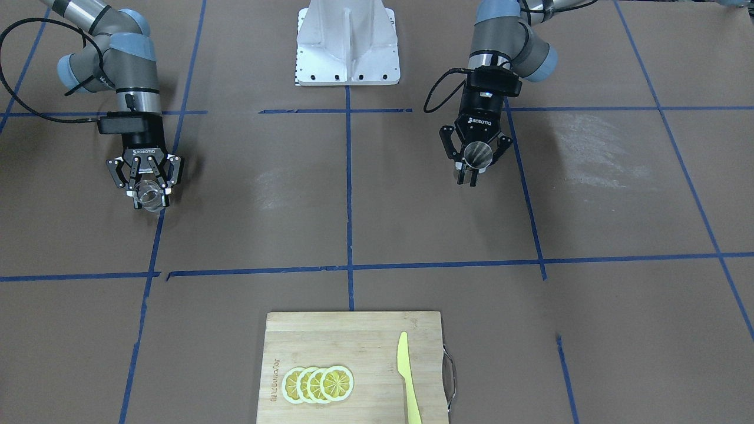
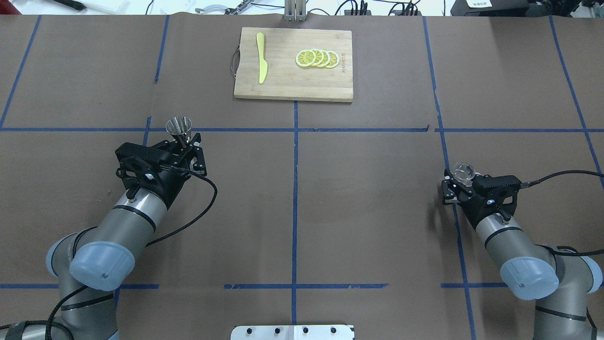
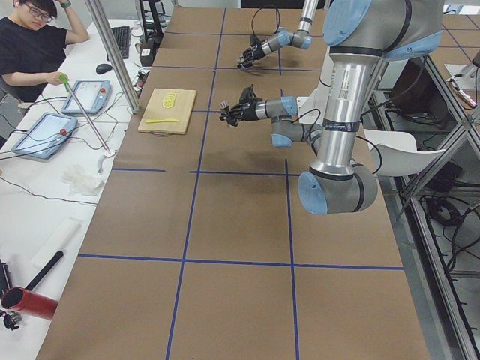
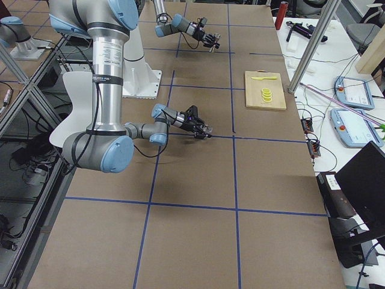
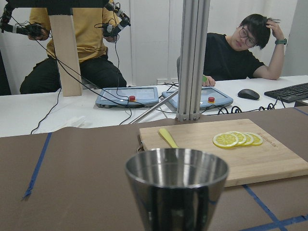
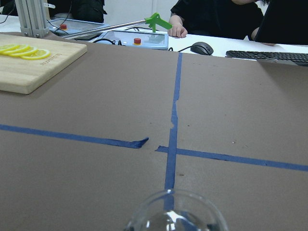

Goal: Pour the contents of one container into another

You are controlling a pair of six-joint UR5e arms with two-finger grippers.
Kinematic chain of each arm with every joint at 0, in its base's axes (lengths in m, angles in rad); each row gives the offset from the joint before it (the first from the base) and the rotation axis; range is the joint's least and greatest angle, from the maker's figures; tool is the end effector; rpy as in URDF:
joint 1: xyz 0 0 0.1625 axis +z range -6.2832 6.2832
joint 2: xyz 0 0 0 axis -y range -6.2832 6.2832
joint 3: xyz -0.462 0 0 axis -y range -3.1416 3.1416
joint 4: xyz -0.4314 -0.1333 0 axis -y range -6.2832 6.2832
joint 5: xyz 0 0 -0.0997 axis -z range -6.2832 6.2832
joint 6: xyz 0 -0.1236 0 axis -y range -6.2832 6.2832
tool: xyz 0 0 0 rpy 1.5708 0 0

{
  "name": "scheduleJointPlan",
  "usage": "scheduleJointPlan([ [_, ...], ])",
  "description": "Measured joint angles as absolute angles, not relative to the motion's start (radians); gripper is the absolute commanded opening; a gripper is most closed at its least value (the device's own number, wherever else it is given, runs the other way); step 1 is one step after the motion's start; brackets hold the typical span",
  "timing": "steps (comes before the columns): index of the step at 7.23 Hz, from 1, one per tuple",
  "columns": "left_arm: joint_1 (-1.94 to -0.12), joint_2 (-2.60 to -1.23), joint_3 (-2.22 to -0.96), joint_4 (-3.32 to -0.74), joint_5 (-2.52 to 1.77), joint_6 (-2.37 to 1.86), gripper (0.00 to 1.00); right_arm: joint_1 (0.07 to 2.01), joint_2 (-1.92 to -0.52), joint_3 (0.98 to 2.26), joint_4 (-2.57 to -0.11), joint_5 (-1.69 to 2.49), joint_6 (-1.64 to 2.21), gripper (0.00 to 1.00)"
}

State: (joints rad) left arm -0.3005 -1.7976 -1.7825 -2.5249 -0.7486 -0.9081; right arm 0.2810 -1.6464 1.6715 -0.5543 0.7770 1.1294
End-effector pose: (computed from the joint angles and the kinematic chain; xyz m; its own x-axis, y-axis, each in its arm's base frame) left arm 0.5020 -0.3899 0.3463 0.6812 0.2273 -0.6960 0.5976 0.3765 0.7079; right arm -0.4396 -0.3574 0.5700 0.7742 -0.0883 0.6267 -0.5033 0.5146 0.6942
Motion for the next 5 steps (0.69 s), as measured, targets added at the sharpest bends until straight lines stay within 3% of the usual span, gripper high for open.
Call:
scheduleJointPlan([
  [5, -0.292, -1.891, -1.693, -2.523, -0.778, -0.855, 0.00, 0.332, -1.520, 1.729, -0.542, 0.843, 0.905, 0.00],
])
